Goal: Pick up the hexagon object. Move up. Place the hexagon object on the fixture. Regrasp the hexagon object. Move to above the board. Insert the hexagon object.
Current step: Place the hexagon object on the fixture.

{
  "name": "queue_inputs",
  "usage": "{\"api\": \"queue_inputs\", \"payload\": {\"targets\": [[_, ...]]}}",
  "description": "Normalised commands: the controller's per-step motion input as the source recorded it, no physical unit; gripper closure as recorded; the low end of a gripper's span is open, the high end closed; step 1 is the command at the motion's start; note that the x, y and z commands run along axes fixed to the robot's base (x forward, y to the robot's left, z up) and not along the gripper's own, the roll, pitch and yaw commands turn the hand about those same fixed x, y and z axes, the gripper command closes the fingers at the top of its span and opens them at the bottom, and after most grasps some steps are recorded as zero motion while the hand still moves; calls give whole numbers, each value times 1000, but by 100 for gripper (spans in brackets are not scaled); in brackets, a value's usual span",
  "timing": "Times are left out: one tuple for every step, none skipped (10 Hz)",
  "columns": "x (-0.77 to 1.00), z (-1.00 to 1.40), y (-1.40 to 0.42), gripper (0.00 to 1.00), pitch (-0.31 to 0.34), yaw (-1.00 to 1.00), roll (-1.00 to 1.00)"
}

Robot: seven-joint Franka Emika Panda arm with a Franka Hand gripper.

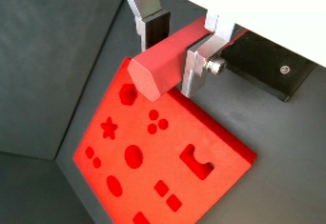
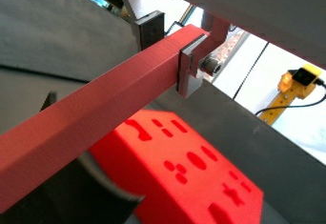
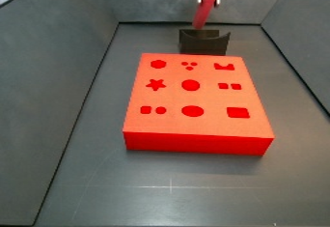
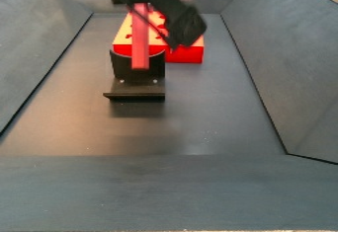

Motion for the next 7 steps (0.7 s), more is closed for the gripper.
{"api": "queue_inputs", "payload": {"targets": [[115, -1000, 99, 100, -76, -97, -105], [104, -859, 73, 100, -109, -57, -95], [85, -687, 52, 100, -117, -31, -87], [70, -515, 39, 100, -114, -8, -75], [63, -342, 28, 100, -104, 13, -69], [64, -189, 22, 100, -88, 28, -62], [0, 0, 0, 0, 0, 0, 0]]}}
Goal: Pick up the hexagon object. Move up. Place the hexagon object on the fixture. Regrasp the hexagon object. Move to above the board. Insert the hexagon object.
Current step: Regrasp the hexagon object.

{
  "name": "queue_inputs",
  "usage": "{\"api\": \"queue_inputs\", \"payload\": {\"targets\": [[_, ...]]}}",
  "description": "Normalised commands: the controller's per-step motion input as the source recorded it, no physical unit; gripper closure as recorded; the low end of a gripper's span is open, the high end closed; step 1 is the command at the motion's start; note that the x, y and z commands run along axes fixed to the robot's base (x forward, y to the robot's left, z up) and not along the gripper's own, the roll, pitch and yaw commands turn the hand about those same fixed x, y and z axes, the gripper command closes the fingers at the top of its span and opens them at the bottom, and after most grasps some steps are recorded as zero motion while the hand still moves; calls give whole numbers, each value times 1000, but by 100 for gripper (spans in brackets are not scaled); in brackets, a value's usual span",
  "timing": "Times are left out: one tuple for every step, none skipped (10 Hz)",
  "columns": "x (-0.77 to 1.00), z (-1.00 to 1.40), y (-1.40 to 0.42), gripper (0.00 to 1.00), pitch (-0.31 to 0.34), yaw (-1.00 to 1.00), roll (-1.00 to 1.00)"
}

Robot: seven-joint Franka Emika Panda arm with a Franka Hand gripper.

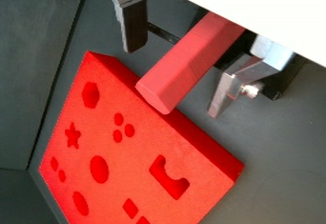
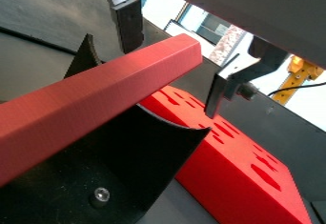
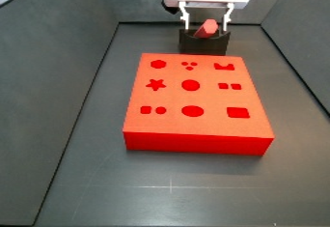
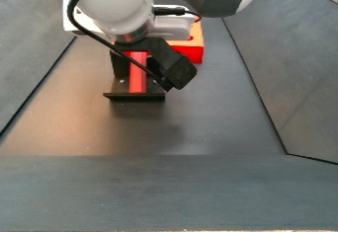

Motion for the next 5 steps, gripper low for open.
{"api": "queue_inputs", "payload": {"targets": [[0, 1000, 0, 0, 10, -24, 12], [-2, 1000, 4, 0, 9, -19, 18], [-21, 1000, 8, 0, 21, -5, 36], [-26, 1000, 5, 0, 26, -1, 49], [-31, 1000, 5, 0, 38, 2, 53]]}}
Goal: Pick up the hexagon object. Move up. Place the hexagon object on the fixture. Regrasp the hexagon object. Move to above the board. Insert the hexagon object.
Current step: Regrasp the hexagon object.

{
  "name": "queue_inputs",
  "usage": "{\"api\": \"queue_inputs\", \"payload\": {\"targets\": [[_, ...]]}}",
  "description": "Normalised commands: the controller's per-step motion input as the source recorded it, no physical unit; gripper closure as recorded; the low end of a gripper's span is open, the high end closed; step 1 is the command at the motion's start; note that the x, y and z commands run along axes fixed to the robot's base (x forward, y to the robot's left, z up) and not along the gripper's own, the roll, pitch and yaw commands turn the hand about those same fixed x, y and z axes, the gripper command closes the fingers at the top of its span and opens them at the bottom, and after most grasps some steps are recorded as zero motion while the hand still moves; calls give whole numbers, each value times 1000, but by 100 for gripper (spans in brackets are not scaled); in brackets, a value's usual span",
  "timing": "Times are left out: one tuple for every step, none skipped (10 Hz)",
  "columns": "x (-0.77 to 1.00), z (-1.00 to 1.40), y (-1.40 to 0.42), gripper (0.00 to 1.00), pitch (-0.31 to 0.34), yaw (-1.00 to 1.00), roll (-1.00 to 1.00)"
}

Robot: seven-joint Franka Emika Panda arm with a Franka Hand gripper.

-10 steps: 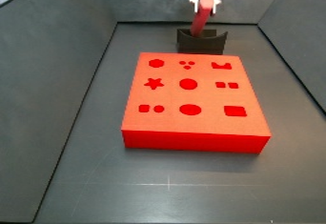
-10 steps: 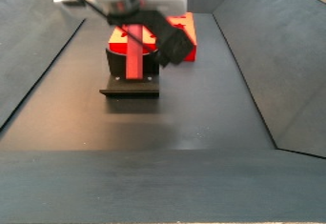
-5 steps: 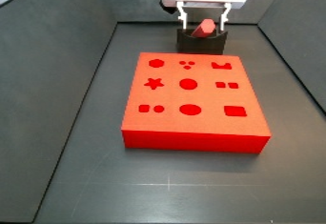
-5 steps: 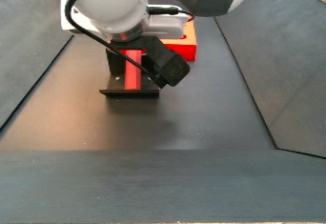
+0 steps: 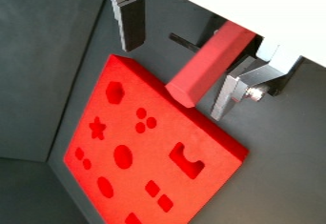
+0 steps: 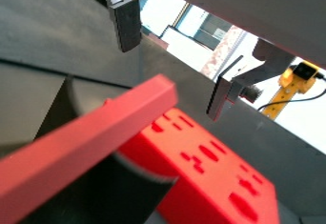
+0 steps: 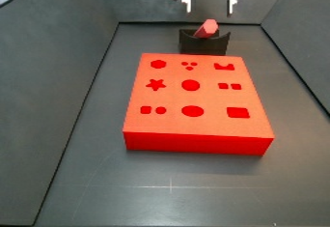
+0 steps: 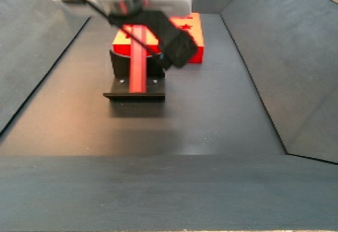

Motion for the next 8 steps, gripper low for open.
{"api": "queue_inputs", "payload": {"targets": [[-33, 923, 10, 0, 45, 0, 55], [-33, 681, 7, 0, 57, -4, 54], [-30, 497, 8, 0, 58, -10, 53], [-33, 308, 9, 0, 61, -14, 55], [142, 922, -810, 0, 57, 43, 1000], [144, 788, -778, 0, 56, 42, 1000], [77, 648, -639, 0, 52, 42, 1000], [32, 526, -510, 0, 50, 41, 1000]]}}
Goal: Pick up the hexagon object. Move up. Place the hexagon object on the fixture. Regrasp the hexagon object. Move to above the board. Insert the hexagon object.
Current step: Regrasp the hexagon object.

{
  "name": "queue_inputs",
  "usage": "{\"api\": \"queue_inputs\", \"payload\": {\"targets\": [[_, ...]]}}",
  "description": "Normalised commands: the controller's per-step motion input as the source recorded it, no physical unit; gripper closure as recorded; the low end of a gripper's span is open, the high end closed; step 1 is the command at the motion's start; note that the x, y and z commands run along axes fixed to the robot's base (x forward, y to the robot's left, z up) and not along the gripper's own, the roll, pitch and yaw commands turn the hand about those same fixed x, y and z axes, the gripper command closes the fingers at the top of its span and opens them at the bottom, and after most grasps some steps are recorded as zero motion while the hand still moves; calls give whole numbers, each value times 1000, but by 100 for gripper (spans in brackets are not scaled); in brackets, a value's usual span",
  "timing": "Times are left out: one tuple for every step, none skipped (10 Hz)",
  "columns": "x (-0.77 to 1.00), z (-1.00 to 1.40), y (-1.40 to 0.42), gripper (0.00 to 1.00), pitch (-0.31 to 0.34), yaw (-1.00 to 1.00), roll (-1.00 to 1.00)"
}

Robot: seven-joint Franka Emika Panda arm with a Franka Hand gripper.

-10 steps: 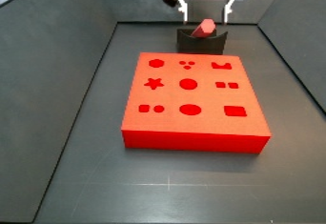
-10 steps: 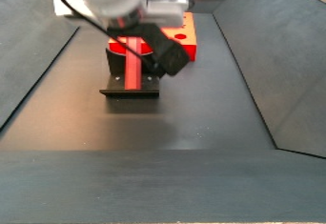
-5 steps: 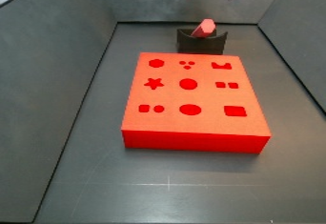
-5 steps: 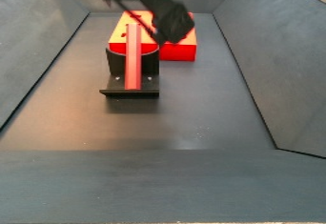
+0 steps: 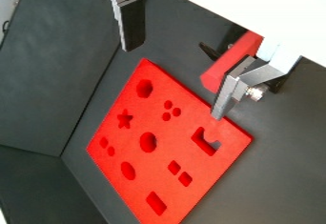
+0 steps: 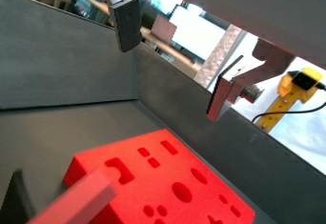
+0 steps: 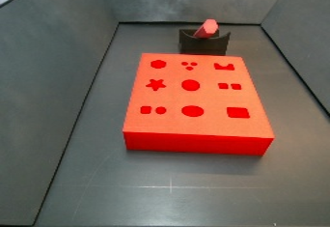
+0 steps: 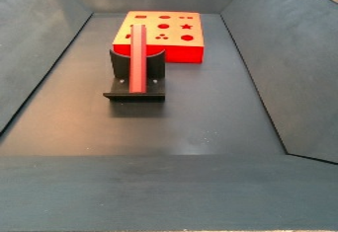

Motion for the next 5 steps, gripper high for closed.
{"api": "queue_inputs", "payload": {"targets": [[-22, 168, -176, 0, 45, 41, 1000], [-25, 4, -42, 0, 43, 40, 1000], [-13, -3, -28, 0, 42, 40, 1000], [-20, 27, -28, 0, 41, 40, 1000], [-25, 26, -28, 0, 39, 41, 1000]]}}
